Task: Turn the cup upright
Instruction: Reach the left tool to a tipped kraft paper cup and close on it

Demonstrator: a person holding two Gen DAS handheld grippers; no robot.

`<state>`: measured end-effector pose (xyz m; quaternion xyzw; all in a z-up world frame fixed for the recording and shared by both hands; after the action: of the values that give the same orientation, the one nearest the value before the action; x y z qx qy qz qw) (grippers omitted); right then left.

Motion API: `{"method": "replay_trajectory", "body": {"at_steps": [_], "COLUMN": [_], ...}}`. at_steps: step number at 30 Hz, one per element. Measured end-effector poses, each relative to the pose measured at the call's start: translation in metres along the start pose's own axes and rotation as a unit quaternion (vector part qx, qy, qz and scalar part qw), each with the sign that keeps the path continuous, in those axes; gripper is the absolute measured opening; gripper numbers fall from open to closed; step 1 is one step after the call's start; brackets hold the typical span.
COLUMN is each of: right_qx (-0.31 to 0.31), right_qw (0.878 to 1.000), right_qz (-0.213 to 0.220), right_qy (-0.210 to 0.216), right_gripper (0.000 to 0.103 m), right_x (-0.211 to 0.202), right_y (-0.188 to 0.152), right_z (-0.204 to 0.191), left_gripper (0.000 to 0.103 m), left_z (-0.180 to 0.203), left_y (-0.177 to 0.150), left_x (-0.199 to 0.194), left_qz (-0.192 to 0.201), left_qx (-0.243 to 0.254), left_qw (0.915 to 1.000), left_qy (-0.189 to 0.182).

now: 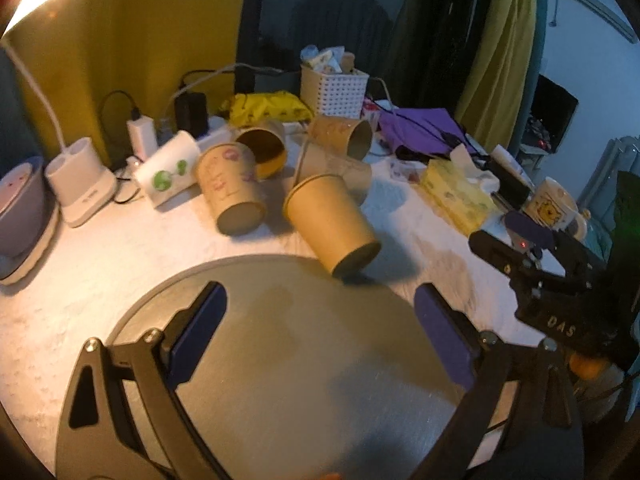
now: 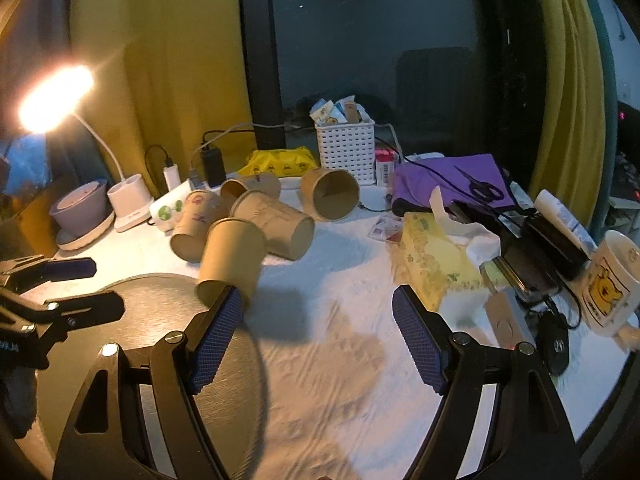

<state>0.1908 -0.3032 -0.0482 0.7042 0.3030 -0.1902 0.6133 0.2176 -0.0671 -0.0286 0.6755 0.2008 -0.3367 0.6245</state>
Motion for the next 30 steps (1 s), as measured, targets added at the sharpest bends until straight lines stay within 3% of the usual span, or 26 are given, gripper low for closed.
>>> {"method": "replay_trajectory", "body": {"at_steps": [16, 18, 22, 30], "right_qx": [0.023, 0.023, 0.024, 0.026], "right_qw": [0.999, 0.999, 0.999, 0.999], "right_qz": [-0.028, -0.029, -0.032, -0.031], "right_qy": [0.019, 0.021, 0.023, 0.011], "right_gripper": [0.08, 0.08, 0.08, 0.08], "right_x": [0.044, 0.045, 0.049, 0.042], "right_y": [0.019, 0.019, 0.02, 0.017], "right_z": [0.044, 0.046, 0.046, 0.041], "left_gripper": [0.095, 0.089, 0.068, 0.065], "left_z": [0.018, 0.017, 0.011, 0.007], "left_y": [0.041, 0.041, 0.041, 0.035], "left_x": [0.098, 0.105, 0.118, 0.111], "left_qz": [-0.074, -0.082, -0.1, -0.1], "left_qx": [-0.009, -0.009, -0.018, -0.02], "left_qw": [0.9972, 0.9966, 0.9948, 0.9946], "left_qy": [0.003, 0.003, 0.005, -0.02]}}
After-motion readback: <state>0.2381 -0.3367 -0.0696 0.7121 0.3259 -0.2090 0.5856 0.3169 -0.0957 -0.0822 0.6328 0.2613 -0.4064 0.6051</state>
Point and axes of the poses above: each gripper's, at about its wrist camera, not at the fingertips, and x roughly the way its jaws point, z to its right, y to its top, the point moved 1 cm from there along x, roughly the way its jaws point, and after that the axes turned 12 degrees about x, right-handed, at the moved point
